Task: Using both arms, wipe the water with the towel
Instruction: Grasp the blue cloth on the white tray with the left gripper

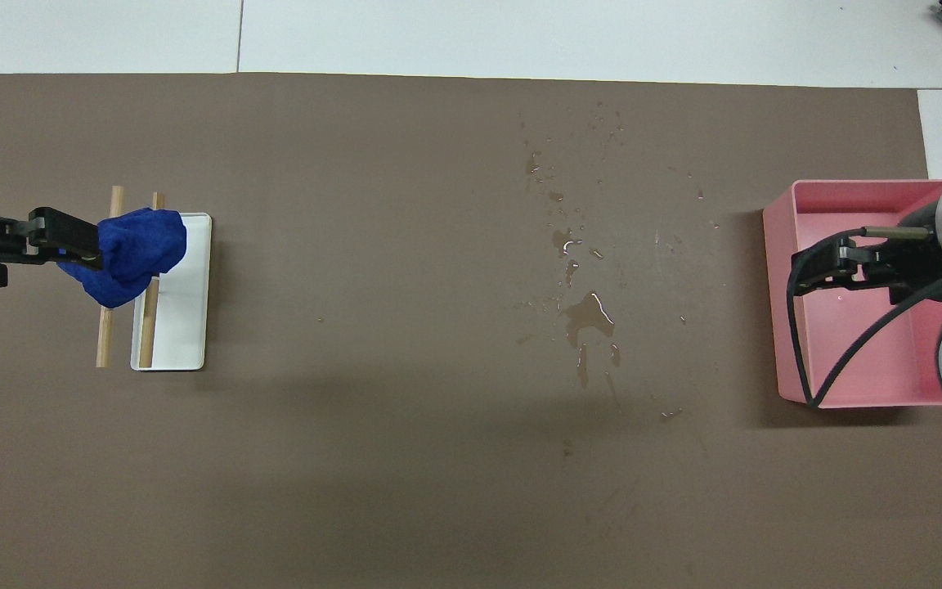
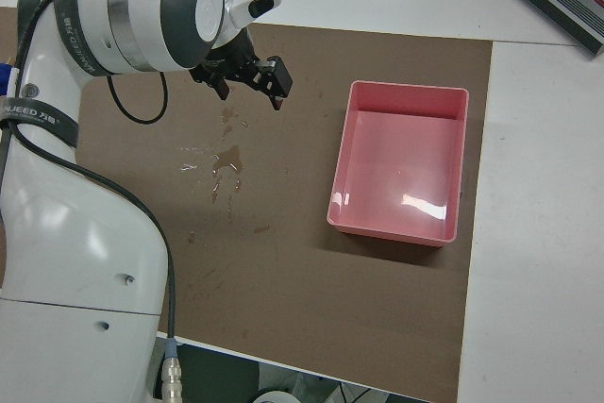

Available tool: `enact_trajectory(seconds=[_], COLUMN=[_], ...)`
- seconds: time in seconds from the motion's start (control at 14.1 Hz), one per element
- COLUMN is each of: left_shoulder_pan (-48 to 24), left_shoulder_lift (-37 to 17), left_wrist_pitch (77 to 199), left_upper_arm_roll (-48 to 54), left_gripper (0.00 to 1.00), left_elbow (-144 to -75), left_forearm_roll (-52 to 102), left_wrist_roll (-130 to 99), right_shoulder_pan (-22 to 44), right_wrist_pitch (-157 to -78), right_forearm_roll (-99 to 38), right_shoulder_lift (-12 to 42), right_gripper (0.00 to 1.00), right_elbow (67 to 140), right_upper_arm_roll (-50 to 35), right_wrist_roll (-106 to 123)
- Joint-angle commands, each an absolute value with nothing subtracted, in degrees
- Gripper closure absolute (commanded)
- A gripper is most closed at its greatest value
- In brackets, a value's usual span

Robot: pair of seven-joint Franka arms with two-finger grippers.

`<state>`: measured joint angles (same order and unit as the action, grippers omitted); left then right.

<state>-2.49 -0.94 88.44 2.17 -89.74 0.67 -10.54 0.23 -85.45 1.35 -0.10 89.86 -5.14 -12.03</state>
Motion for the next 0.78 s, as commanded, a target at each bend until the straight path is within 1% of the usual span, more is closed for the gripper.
enact_trajectory(seconds=[0.0,0.71], left_shoulder_pan=[-1.7,-1.4], left_shoulder_lift=[-0.8,0.0], left_wrist_pitch=[89.8,91.1], left_upper_arm_roll=[2.9,2.6], left_gripper=[0.0,0.0], left_elbow=[-90.2,-92.2], left_forearm_roll=[-0.4,-0.2], left_wrist_roll=[-9.8,-11.8], right_shoulder_pan=[-0.6,-0.6], right_wrist_pitch=[-85.2,-85.3], right_forearm_roll=[1.3,1.3], right_shoulder_lift=[-0.4,-0.4], right_gripper=[0.0,0.0], right_elbow=[90.1,90.1], right_upper_arm_roll=[-5.5,-5.5], right_wrist_roll=[-11.3,-11.2])
